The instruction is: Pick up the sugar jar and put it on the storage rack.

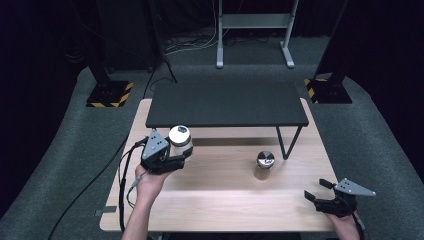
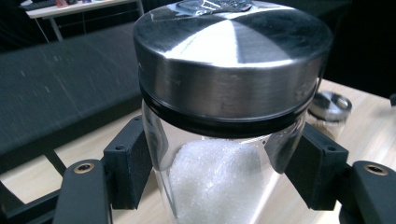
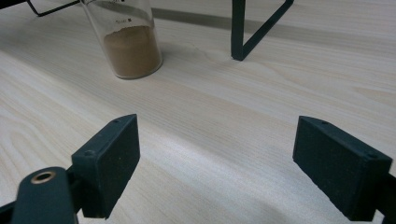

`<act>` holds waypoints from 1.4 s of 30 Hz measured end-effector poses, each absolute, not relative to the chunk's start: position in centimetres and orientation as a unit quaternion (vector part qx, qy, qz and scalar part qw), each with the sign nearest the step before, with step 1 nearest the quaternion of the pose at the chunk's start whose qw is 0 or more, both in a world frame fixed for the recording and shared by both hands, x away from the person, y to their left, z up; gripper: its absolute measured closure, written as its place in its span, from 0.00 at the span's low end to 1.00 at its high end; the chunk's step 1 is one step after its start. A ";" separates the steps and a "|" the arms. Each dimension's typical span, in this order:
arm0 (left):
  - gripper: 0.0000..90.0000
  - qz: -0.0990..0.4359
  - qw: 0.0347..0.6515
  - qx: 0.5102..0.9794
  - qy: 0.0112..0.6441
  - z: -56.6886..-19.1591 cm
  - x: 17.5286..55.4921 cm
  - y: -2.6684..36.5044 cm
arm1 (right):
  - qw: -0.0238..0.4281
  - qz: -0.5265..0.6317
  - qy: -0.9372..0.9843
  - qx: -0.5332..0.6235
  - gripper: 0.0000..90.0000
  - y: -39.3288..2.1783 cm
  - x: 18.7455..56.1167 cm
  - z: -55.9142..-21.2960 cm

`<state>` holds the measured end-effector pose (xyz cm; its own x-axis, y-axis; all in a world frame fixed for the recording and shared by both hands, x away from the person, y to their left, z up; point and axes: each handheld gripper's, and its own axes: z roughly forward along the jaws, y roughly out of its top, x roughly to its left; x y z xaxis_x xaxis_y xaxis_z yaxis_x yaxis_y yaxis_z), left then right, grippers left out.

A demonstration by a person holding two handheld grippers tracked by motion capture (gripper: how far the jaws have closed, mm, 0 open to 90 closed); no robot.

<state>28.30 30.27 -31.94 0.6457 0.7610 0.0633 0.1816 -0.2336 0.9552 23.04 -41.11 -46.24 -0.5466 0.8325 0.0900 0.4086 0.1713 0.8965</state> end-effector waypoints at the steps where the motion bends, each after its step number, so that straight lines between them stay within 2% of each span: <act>1: 0.34 0.271 0.534 0.734 0.320 -31.7 28.5 30.3 | 0.218 0.485 0.734 0.423 0.15 -41.1 23.1 -46.2; 16: 0.34 0.269 0.550 0.724 0.316 -28.0 30.6 29.8 | 0.217 0.483 0.736 0.422 0.15 -41.1 23.1 -46.2; 28: 0.34 0.298 0.518 0.731 0.329 -25.0 34.0 26.9 | 0.216 0.483 0.736 0.421 0.15 -41.1 23.2 -46.2; 42: 0.34 0.306 0.497 0.729 0.357 -25.5 38.3 24.7 | 0.214 0.483 0.737 0.421 0.15 -41.1 23.2 -46.1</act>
